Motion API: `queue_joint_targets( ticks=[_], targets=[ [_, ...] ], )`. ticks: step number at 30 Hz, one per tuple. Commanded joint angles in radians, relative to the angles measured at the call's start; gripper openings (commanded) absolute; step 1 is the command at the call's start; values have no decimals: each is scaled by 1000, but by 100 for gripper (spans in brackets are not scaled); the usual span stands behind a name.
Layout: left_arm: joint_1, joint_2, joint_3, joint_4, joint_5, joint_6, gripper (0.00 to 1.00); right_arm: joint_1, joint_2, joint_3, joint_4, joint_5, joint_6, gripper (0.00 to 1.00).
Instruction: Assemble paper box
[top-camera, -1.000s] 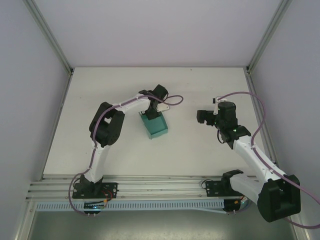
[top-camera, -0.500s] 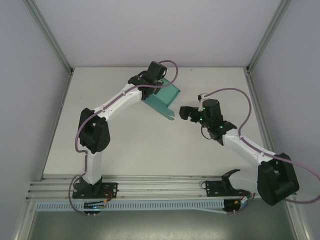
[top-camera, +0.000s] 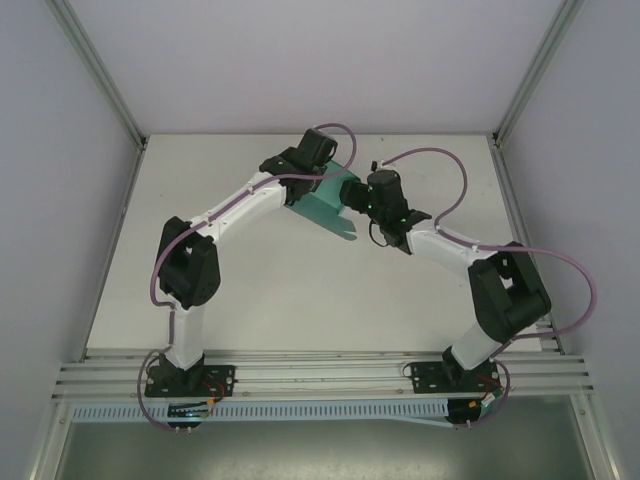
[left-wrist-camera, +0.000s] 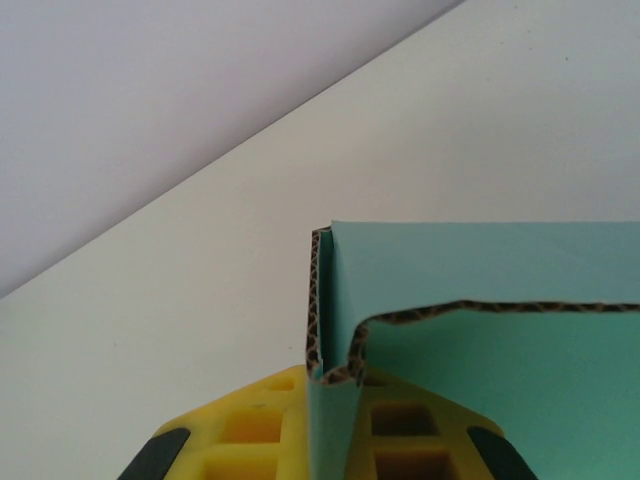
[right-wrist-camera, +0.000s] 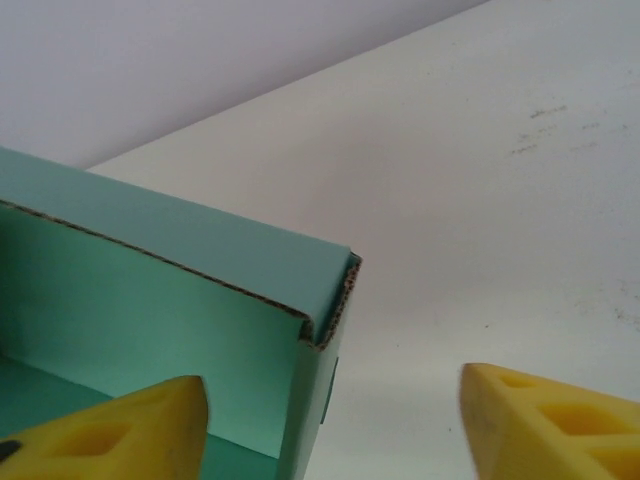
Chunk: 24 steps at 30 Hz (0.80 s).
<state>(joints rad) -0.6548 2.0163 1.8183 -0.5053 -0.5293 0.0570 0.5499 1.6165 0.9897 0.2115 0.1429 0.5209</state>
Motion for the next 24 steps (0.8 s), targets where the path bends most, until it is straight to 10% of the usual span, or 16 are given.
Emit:
queue_joint_targets(
  ticks=[1, 4, 9, 12, 17, 24],
  targets=[
    [-7, -42, -7, 21, -20, -40, 0, 8, 44, 38, 19, 54, 51, 52],
    [-7, -51, -22, 40, -26, -37, 0, 8, 71, 68, -28, 103, 67, 22],
    [-6, -86, -94, 117, -2, -2, 0, 7, 103, 91, -48, 144, 83, 10],
    [-7, -75, -139, 197, -169, 78, 0, 7, 101, 114, -118, 192, 82, 0],
    [16, -66, -364, 699, -431, 483, 0, 8, 67, 106, -199, 297, 73, 0],
    [46, -69, -379, 752, -513, 540, 0, 8, 81, 119, -227, 328, 76, 0]
  ],
)
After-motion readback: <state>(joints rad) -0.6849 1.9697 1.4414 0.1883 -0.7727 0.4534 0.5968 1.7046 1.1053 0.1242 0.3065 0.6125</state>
